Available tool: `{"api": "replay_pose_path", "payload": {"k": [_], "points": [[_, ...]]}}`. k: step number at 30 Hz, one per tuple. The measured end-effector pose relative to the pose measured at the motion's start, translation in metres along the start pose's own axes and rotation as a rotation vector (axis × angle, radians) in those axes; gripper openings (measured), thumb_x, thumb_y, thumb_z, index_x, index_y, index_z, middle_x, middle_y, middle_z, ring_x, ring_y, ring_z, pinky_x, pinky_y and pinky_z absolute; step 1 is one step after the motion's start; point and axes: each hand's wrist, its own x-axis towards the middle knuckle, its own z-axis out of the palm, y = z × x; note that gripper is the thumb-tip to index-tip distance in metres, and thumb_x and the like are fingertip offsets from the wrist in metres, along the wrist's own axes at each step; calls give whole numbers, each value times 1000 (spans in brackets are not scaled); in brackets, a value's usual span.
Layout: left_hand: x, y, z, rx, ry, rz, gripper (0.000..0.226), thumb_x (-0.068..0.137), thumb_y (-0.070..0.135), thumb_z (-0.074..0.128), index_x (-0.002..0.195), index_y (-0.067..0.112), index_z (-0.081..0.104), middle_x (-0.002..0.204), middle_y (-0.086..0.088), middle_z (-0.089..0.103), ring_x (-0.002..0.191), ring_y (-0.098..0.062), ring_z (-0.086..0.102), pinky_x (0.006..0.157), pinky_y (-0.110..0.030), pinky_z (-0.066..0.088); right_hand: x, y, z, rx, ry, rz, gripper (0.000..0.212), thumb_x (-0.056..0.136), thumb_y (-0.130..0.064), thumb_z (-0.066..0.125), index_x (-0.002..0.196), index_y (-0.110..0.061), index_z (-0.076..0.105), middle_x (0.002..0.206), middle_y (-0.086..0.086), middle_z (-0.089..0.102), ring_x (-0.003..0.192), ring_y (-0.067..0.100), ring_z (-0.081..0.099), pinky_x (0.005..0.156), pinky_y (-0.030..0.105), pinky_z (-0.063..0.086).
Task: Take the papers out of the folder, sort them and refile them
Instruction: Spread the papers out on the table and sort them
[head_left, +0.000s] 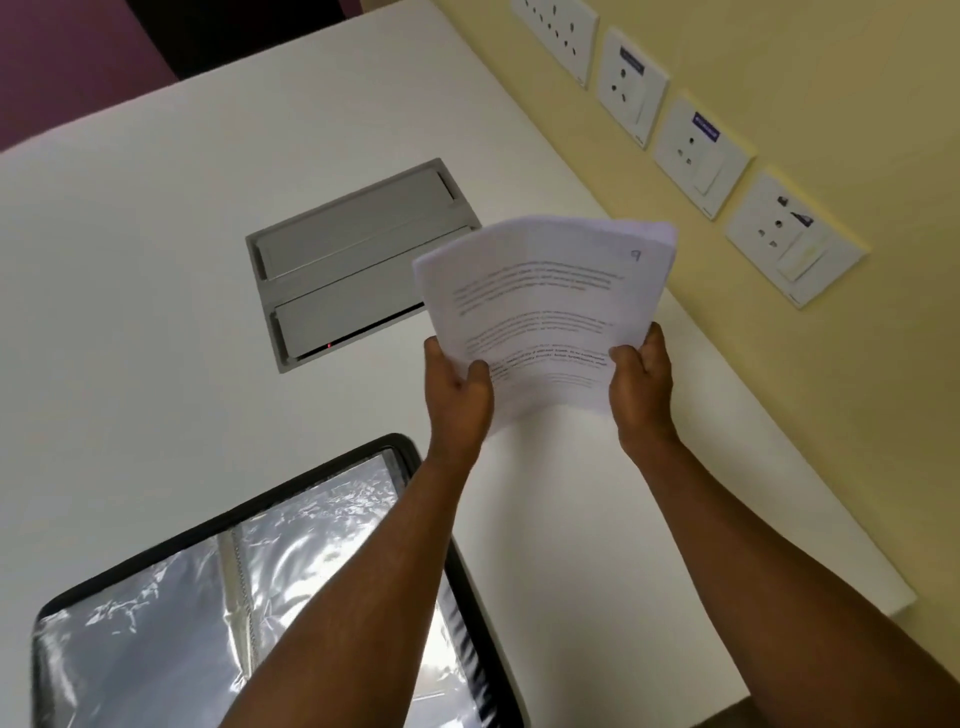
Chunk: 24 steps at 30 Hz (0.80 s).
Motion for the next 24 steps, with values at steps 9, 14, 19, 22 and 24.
{"api": "replay_pose_path", "payload": {"k": [9, 14, 19, 22, 24], "points": [[10, -1, -40, 20, -42, -38, 27, 96, 5, 52, 115, 22, 43, 101, 17, 55, 87, 7, 56, 64, -6, 48, -13, -9, 41, -150, -60, -62, 32, 89, 2, 39, 115, -14, 49, 104, -5, 59, 93, 12, 58, 72, 18, 47], [47, 11, -113, 54, -4, -98, 38, 89, 11, 59, 126, 16, 49, 118, 4, 62, 99, -6, 60, 83, -22, 52, -17, -34, 96, -385, -200, -128, 29, 93, -4, 43, 120, -11, 50, 113, -2, 60, 93, 13, 58, 64, 10, 41], [85, 15, -207, 90, -2, -222, 38, 81, 8, 61, 117, 18, 64, 112, 2, 69, 98, -15, 66, 83, -32, 55, -23, -43, 166, -483, -422, -103, 26, 94, -9, 51, 119, -15, 53, 107, -6, 57, 90, 10, 57, 61, 10, 42], [99, 9, -260, 57, 7, -307, 29, 81, 0, 58, 103, 18, 67, 99, 3, 71, 89, -15, 68, 71, -28, 55, -29, -30, 218, -468, -502, -60, 25, 91, -13, 58, 115, -15, 54, 111, -3, 62, 96, 15, 62, 74, 23, 52], [111, 0, -291, 39, 55, -346, 28, 83, -3, 56, 96, 19, 65, 96, 4, 69, 85, -13, 66, 65, -26, 52, -35, -15, 253, -415, -522, -2, 27, 89, -14, 62, 115, -14, 57, 112, 1, 66, 97, 17, 65, 84, 32, 56]]}}
